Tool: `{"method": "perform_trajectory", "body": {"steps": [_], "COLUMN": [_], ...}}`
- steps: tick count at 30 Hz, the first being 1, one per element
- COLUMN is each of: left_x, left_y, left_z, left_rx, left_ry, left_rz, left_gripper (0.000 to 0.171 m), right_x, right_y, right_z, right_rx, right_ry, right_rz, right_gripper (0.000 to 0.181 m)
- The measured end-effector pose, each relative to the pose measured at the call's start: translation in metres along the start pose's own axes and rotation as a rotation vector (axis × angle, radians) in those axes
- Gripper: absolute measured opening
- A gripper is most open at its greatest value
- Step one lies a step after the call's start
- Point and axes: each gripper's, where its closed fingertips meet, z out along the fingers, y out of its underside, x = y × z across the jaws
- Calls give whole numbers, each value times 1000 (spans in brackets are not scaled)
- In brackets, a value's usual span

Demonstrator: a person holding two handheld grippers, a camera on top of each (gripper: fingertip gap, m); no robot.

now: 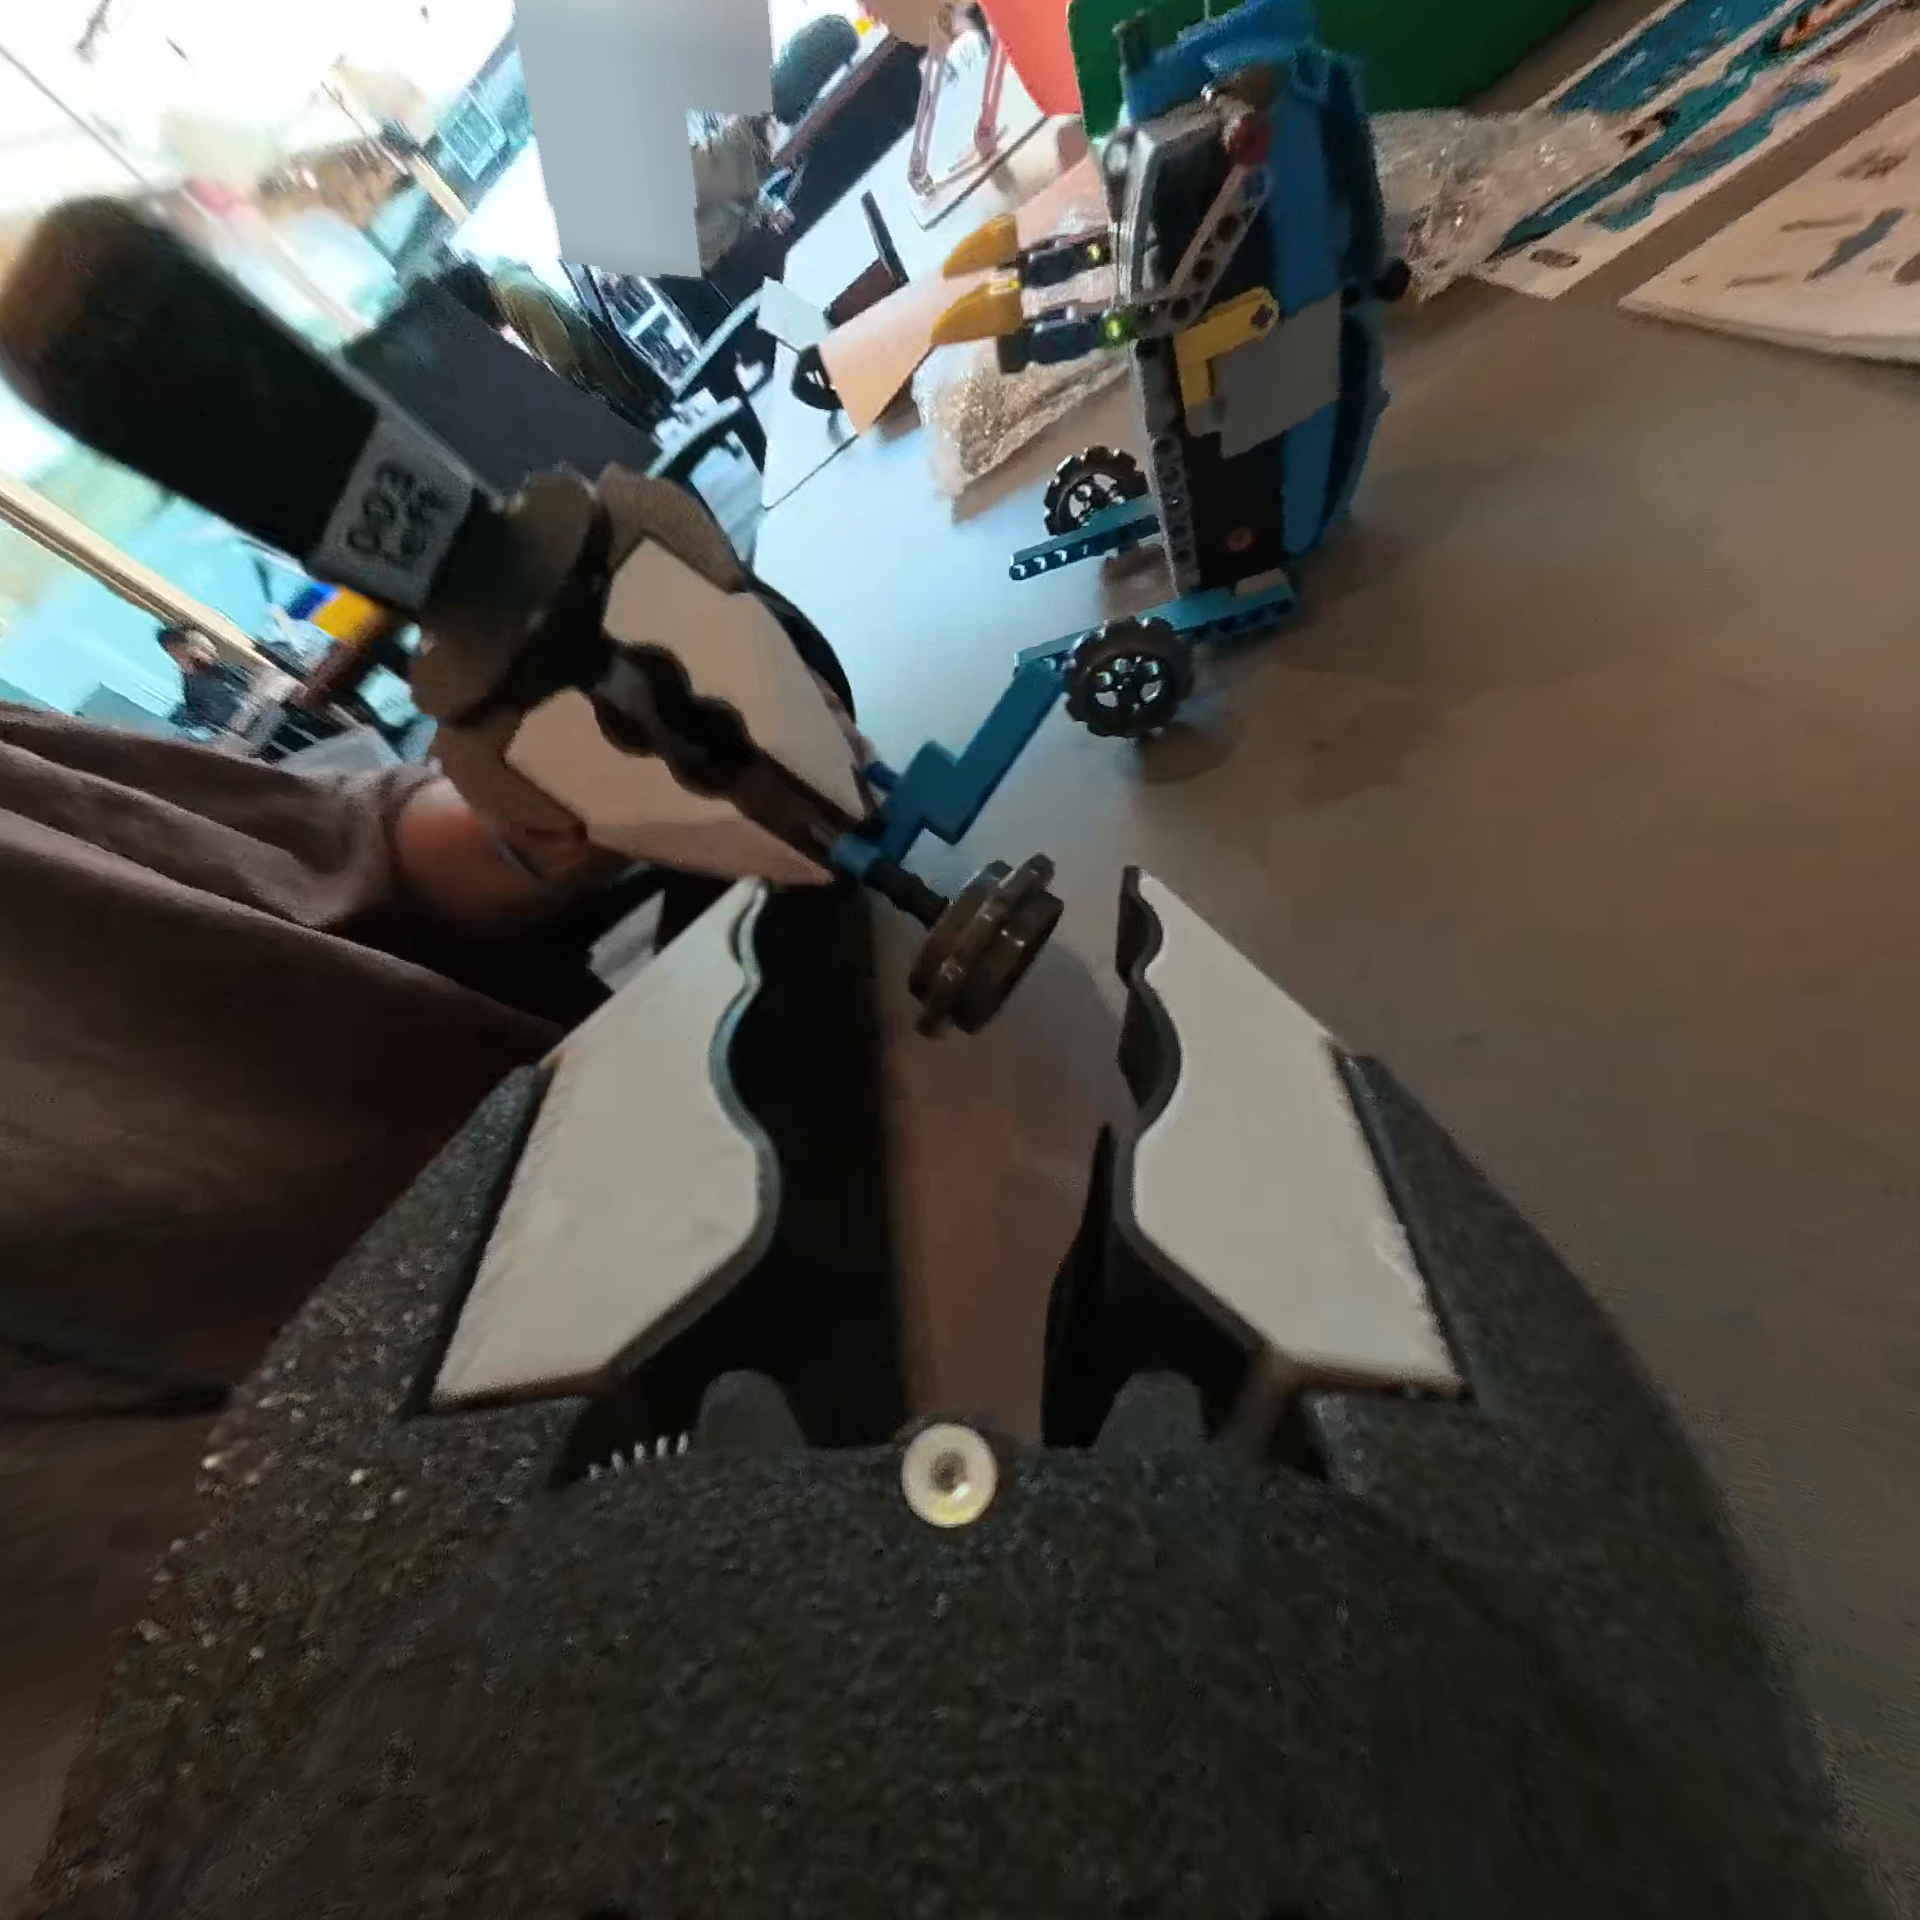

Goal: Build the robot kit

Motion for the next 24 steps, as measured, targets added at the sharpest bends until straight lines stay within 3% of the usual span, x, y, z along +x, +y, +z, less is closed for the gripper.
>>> {"method": "perform_trajectory", "body": {"steps": [2,5,11,24], "left_x": [2,4,5,3], "left_y": [3,6,14,13], "left_z": [3,6,12,14], "left_rx": [-23,-43,-94,-81], "left_ry": [-34,-67,-105,-202], "left_rz": [74,140,243,373], "left_gripper": [6,6,6,6], "right_x": [2,5,16,15], "right_y": [3,7,16,12], "right_z": [0,-5,-7,-6], "right_rx": [0,0,-51,-12], "right_ry": [-2,-1,75,58], "right_rz": [71,113,88,154], "right_gripper": [67,42,16,14]}}
